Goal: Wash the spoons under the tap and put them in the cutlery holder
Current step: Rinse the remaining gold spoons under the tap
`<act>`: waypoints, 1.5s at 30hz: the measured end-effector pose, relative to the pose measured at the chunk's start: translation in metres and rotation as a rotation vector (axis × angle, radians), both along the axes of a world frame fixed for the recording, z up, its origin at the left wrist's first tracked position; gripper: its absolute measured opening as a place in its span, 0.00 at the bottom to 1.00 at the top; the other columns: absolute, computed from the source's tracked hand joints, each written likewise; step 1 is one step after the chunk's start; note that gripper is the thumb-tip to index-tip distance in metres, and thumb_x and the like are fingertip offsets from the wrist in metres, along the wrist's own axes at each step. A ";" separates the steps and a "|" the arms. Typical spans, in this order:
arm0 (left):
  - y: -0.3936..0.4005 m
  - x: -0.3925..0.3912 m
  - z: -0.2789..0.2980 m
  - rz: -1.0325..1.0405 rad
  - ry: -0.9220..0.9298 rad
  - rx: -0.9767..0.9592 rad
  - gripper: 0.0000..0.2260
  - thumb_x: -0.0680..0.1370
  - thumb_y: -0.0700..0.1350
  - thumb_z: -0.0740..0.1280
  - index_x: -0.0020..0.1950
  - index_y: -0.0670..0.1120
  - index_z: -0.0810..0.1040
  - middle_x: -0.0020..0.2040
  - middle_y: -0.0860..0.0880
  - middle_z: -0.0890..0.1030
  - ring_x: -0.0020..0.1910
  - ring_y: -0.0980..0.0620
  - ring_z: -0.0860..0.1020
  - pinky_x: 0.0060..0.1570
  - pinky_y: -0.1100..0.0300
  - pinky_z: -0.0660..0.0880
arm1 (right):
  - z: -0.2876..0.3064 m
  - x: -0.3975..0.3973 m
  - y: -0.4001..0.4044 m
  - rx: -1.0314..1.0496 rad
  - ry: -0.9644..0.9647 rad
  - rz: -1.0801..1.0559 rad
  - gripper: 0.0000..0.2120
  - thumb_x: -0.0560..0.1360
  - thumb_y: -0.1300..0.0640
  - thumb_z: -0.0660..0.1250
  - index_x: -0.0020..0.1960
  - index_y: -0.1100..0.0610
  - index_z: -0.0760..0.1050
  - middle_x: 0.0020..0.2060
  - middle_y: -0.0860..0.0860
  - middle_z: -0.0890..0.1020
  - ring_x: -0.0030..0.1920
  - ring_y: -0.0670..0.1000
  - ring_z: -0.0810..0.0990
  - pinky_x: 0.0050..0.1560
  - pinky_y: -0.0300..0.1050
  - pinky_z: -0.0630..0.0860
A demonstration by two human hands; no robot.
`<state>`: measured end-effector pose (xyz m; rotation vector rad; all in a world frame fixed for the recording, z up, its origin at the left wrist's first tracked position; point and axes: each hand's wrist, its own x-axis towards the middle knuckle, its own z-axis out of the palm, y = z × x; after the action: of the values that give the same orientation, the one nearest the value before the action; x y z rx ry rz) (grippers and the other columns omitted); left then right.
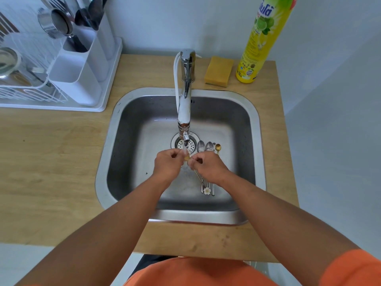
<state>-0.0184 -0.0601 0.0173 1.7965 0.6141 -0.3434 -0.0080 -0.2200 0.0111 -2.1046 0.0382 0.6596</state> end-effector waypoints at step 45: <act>-0.002 0.005 0.009 0.275 0.239 -0.437 0.17 0.80 0.60 0.70 0.40 0.49 0.87 0.34 0.53 0.83 0.30 0.57 0.76 0.25 0.63 0.70 | 0.010 0.002 0.006 0.068 -0.121 0.079 0.16 0.80 0.53 0.66 0.33 0.48 0.74 0.29 0.44 0.75 0.31 0.44 0.70 0.36 0.45 0.70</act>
<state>-0.0138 -0.0618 0.0267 1.2449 0.8696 -0.4672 -0.0058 -0.2141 0.0212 -2.0848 -0.1336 0.5706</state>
